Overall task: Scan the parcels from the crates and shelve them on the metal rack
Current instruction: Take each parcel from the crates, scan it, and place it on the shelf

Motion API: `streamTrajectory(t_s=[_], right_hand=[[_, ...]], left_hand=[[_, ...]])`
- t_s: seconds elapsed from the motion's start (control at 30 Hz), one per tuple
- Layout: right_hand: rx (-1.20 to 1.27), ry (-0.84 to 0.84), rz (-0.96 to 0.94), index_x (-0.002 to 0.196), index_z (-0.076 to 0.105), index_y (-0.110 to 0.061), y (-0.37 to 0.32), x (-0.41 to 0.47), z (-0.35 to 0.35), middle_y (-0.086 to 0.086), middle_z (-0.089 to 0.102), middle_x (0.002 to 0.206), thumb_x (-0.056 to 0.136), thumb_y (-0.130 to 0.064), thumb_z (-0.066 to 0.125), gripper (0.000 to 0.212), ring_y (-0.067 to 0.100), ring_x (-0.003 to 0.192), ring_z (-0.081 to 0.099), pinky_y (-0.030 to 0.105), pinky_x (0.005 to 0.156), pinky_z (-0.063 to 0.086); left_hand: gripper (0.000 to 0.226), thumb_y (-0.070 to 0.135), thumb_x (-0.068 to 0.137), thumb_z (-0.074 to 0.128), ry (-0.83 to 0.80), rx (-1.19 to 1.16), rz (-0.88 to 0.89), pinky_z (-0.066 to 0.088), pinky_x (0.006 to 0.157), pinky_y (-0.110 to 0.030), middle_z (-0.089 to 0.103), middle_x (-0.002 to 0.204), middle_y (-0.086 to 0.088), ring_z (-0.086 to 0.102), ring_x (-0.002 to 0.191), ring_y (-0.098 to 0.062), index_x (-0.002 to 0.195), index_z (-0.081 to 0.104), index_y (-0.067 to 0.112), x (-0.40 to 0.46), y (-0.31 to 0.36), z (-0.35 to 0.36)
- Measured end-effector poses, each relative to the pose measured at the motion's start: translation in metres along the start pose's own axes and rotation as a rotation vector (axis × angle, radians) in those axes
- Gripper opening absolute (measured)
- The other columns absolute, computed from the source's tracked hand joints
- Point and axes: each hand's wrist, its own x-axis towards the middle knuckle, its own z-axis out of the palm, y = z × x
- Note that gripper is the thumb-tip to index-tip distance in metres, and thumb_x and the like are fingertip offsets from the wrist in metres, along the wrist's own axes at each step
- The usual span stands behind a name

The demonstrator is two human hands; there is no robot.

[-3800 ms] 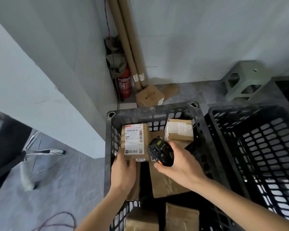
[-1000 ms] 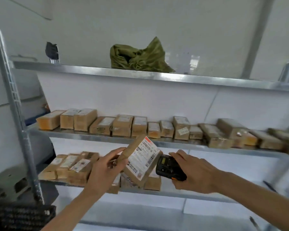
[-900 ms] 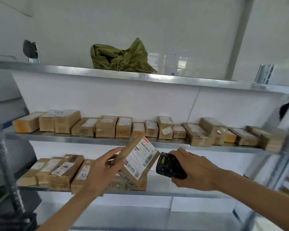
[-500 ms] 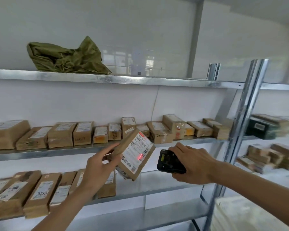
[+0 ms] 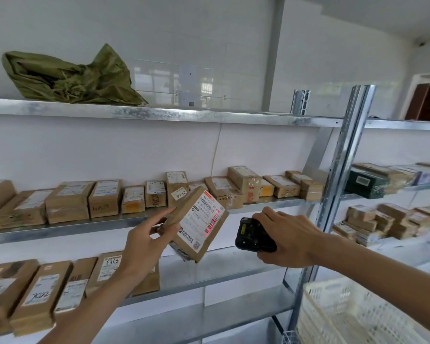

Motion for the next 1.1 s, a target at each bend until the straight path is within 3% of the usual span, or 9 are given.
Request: streamTrajectory(t_s=[0.13, 0.33, 0.47, 0.53, 0.6, 0.67, 0.8, 0.97, 1.1], right_hand=[[-0.006, -0.005, 0.012, 0.144, 0.030, -0.031, 0.001, 0.000, 0.000, -0.008, 0.046, 0.125, 0.088, -0.066, 0.058, 0.072, 0.013, 0.103, 0.055, 0.032, 0.083, 0.056], [0.015, -0.002, 0.021, 0.146, 0.032, -0.028, 0.003, 0.004, 0.000, -0.008, 0.045, 0.126, 0.087, -0.066, 0.062, 0.076, 0.012, 0.102, 0.056, 0.027, 0.081, 0.053], [-0.011, -0.064, 0.045, 0.150, 0.028, -0.025, -0.003, 0.011, 0.015, -0.005, 0.044, 0.132, 0.078, -0.072, 0.071, 0.096, 0.013, 0.106, 0.056, 0.029, 0.089, 0.053], [0.011, -0.064, 0.037, 0.149, 0.031, -0.027, -0.009, 0.017, 0.028, -0.006, 0.042, 0.130, 0.078, -0.065, 0.075, 0.091, 0.012, 0.104, 0.054, 0.028, 0.087, 0.054], [0.087, -0.030, 0.033, 0.145, 0.034, -0.031, -0.017, 0.022, 0.040, -0.010, 0.042, 0.126, 0.078, -0.056, 0.077, 0.083, 0.008, 0.100, 0.052, 0.021, 0.079, 0.049], [0.204, -0.013, 0.045, 0.140, 0.036, -0.034, -0.029, 0.029, 0.054, -0.015, 0.043, 0.121, 0.076, -0.050, 0.079, 0.079, 0.006, 0.096, 0.052, 0.016, 0.072, 0.043], [0.412, -0.011, 0.062, 0.137, 0.038, -0.040, -0.058, 0.048, 0.085, -0.019, 0.054, 0.119, 0.074, -0.048, 0.080, 0.076, 0.006, 0.096, 0.057, 0.018, 0.076, 0.048], [0.527, -0.016, 0.119, 0.141, 0.039, -0.043, -0.084, 0.070, 0.125, -0.021, 0.062, 0.121, 0.072, -0.051, 0.080, 0.081, 0.004, 0.097, 0.060, 0.025, 0.082, 0.054], [0.600, 0.000, 0.157, 0.141, 0.040, -0.046, -0.085, 0.090, 0.156, -0.022, 0.064, 0.121, 0.072, -0.049, 0.081, 0.081, 0.005, 0.100, 0.061, 0.030, 0.088, 0.056]], left_hand=[[0.039, 0.027, 0.093, 0.071, -0.001, 0.014, -0.006, 0.049, 0.068, -0.007, 0.069, 0.118, 0.012, 0.063, 0.111, -0.013, 0.126, 0.060, 0.044, 0.002, 0.001, 0.001], [0.040, 0.029, 0.093, 0.071, -0.009, 0.001, 0.000, 0.050, 0.071, -0.008, 0.070, 0.122, 0.010, 0.064, 0.113, -0.015, 0.130, 0.061, 0.042, 0.007, -0.006, 0.000], [0.040, 0.036, 0.093, 0.068, -0.032, -0.006, -0.015, 0.058, 0.073, -0.016, 0.071, 0.118, 0.014, 0.066, 0.110, -0.016, 0.132, 0.060, 0.044, 0.008, -0.021, 0.001], [0.043, 0.040, 0.093, 0.068, -0.035, -0.018, -0.044, 0.061, 0.079, -0.025, 0.071, 0.117, 0.013, 0.068, 0.108, -0.018, 0.134, 0.058, 0.045, 0.007, -0.032, 0.001], [0.043, 0.045, 0.091, 0.068, -0.027, -0.043, -0.084, 0.063, 0.083, -0.033, 0.073, 0.114, 0.012, 0.071, 0.103, -0.014, 0.133, 0.059, 0.046, 0.007, -0.047, 0.003], [0.040, 0.045, 0.091, 0.068, -0.026, -0.104, -0.140, 0.063, 0.078, -0.028, 0.074, 0.110, 0.010, 0.072, 0.096, -0.008, 0.130, 0.060, 0.046, 0.006, -0.061, 0.006], [0.027, 0.035, 0.094, 0.069, 0.008, -0.260, -0.252, 0.060, 0.066, -0.021, 0.077, 0.099, 0.002, 0.074, 0.088, -0.009, 0.120, 0.064, 0.041, 0.004, -0.088, 0.014], [0.022, 0.034, 0.093, 0.070, 0.038, -0.335, -0.370, 0.064, 0.080, -0.041, 0.077, 0.101, -0.001, 0.076, 0.092, -0.022, 0.114, 0.065, 0.033, 0.001, -0.126, 0.019], [0.030, 0.041, 0.091, 0.068, -0.031, -0.283, -0.412, 0.062, 0.087, -0.040, 0.076, 0.108, 0.000, 0.074, 0.100, -0.023, 0.118, 0.060, 0.030, 0.003, -0.156, 0.026]])
